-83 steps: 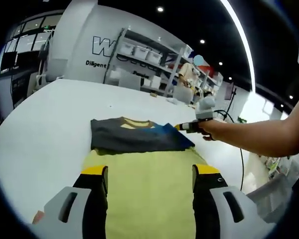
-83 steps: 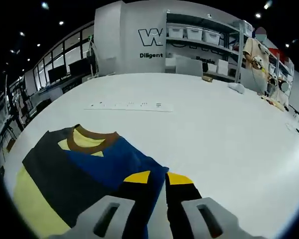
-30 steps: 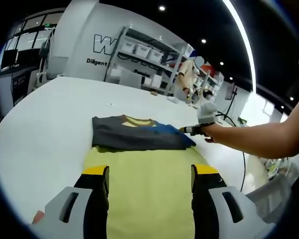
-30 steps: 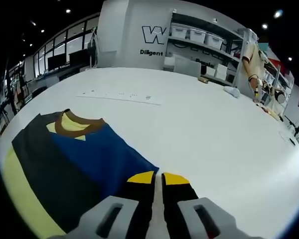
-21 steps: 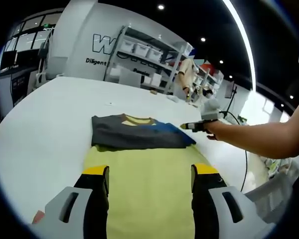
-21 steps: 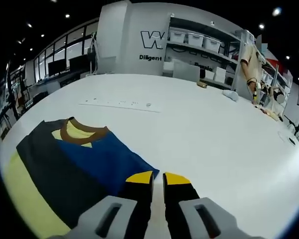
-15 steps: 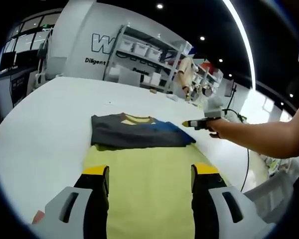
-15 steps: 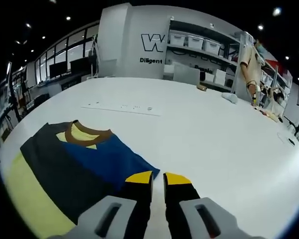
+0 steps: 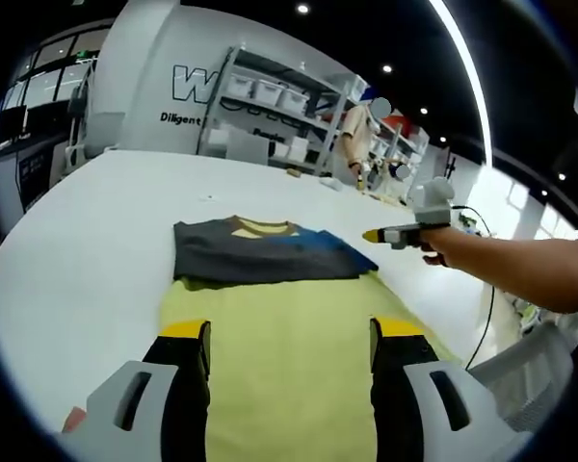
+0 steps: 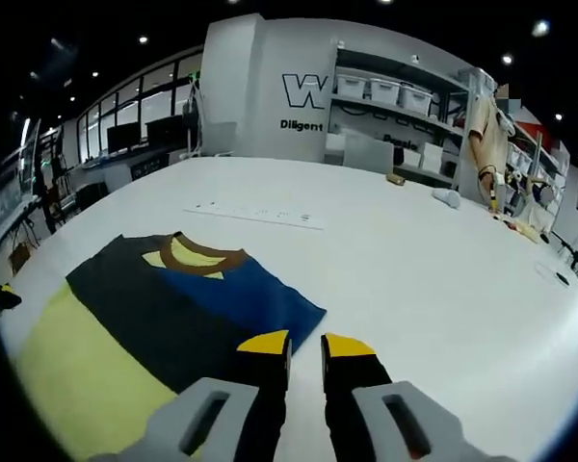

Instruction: Fold the garment on the visible template until the final outline fits inside the template.

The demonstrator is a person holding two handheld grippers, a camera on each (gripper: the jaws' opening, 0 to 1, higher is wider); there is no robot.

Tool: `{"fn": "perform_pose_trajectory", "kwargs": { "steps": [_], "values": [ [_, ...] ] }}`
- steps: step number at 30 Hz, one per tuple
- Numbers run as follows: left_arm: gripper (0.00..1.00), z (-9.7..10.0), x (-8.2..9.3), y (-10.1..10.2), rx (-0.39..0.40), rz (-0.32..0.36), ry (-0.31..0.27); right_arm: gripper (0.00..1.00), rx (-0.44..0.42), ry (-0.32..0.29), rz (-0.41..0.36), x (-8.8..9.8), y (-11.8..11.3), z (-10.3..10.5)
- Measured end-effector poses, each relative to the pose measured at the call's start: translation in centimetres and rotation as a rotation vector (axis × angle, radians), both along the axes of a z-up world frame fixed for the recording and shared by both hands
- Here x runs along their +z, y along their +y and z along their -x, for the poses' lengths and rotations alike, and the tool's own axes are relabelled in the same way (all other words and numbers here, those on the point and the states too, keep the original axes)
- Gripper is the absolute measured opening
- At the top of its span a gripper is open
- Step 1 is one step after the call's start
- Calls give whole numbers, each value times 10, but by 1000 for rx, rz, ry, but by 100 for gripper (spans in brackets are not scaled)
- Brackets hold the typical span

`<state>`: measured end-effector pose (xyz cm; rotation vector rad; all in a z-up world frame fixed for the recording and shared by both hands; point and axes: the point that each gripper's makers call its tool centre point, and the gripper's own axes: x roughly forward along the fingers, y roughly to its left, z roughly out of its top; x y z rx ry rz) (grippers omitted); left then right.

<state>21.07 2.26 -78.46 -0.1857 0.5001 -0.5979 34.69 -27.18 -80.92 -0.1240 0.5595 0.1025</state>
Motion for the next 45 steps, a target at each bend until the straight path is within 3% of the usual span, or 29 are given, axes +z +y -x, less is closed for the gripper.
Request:
{"fn": "perform_pose_trajectory", "kwargs": {
  "steps": [4, 13, 25, 34, 45],
  "values": [
    [63, 1, 0, -1, -7, -7, -5, 21, 11, -15, -32, 8, 6, 15],
    [63, 1, 3, -2, -14, -13, -20, 35, 34, -8, -34, 13, 16, 47],
    [63, 4, 5, -7, -36, -24, -38, 54, 81, 3, -82, 19, 51, 103],
    [63, 10, 9, -6, -43, -33, -49, 58, 119, 18, -100, 25, 71, 139],
    [64, 33, 29, 5, -40, -42, -69, 59, 180, 62, -118, 25, 86, 176]
  ]
}}
